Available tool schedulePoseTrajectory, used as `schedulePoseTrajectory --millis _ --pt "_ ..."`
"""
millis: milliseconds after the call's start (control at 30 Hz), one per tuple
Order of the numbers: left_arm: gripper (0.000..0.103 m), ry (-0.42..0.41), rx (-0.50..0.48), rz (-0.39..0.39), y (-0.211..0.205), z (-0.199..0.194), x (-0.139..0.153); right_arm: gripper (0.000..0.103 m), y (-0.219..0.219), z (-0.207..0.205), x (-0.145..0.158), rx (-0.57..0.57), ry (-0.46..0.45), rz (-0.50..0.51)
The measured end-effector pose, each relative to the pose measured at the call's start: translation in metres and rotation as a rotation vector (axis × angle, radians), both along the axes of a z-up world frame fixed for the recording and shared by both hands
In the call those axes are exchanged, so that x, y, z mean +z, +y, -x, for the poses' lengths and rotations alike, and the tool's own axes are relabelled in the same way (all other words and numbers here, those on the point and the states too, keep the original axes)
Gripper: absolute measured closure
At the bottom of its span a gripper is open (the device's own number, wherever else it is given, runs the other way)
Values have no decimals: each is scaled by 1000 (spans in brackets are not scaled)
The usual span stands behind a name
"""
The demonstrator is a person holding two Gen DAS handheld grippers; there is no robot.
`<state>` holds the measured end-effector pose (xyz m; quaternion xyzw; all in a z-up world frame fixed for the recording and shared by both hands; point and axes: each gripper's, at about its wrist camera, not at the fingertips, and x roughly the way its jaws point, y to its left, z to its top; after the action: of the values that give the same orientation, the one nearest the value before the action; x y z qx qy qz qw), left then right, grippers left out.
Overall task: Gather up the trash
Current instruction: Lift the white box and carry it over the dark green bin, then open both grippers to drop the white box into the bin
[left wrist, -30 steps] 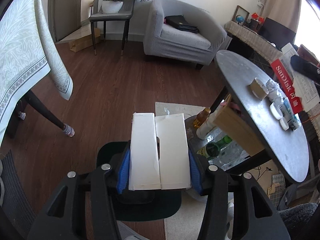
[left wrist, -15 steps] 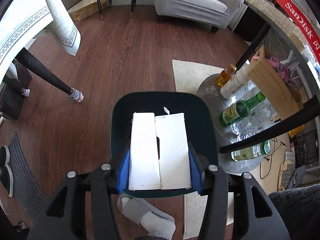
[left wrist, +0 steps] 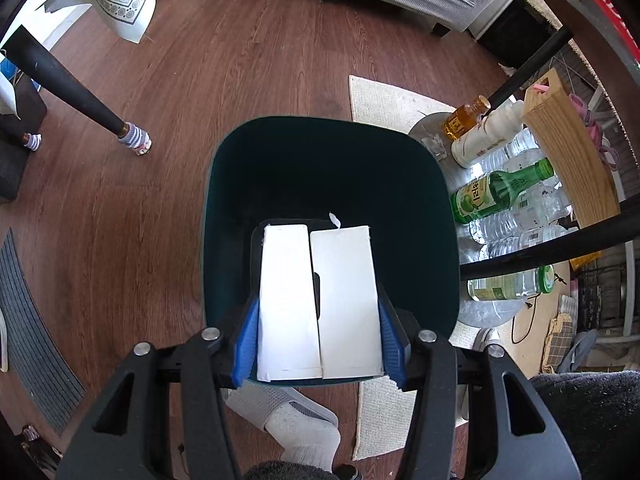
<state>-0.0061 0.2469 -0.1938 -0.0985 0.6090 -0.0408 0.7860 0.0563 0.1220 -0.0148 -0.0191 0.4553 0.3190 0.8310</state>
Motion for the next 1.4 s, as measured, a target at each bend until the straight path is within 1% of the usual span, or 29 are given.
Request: schedulePoseTrajectory --millis 67,100,167,333,467,600,767,833,900,1000,1133,1233,1267,1333,1367,1400 --pt "47 -12 7 9 1 0 3 46 3 -2 -6 -1 10 7" --pt "42 -21 13 16 2 1 6 46 4 -3 -9 1 15 11" --pt "37 -44 22 19 5 1 13 46 6 -3 -16 8 20 25" --pt "37 -103 36 7 12 4 38 46 9 -6 -34 7 35 61" --pt "37 -211 59 -26 20 11 71 46 11 -10 -51 6 56 80" --pt "40 -321 90 -32 26 18 108 46 14 -12 -72 10 86 98" --pt "45 -432 116 -28 25 24 148 46 19 -12 -101 27 129 131" --pt "51 -470 124 -36 21 26 161 46 22 -12 -111 35 147 147" --pt "57 -495 130 -32 20 27 172 46 26 -12 -121 47 156 158" --pt "60 -527 142 0 19 27 187 46 32 -11 -134 61 176 172" --pt "61 -570 142 4 11 28 206 46 41 -5 -153 89 198 209" --pt "61 -587 142 15 6 26 216 46 47 -2 -164 105 212 233" --pt "61 -597 142 21 3 28 219 45 48 -2 -168 111 215 240" --pt "61 -611 140 17 -2 29 224 40 50 0 -175 127 216 258" --pt "61 -617 139 15 -4 28 226 32 51 2 -178 134 211 269" --pt "61 -624 139 19 -5 27 228 27 52 3 -181 141 207 279"
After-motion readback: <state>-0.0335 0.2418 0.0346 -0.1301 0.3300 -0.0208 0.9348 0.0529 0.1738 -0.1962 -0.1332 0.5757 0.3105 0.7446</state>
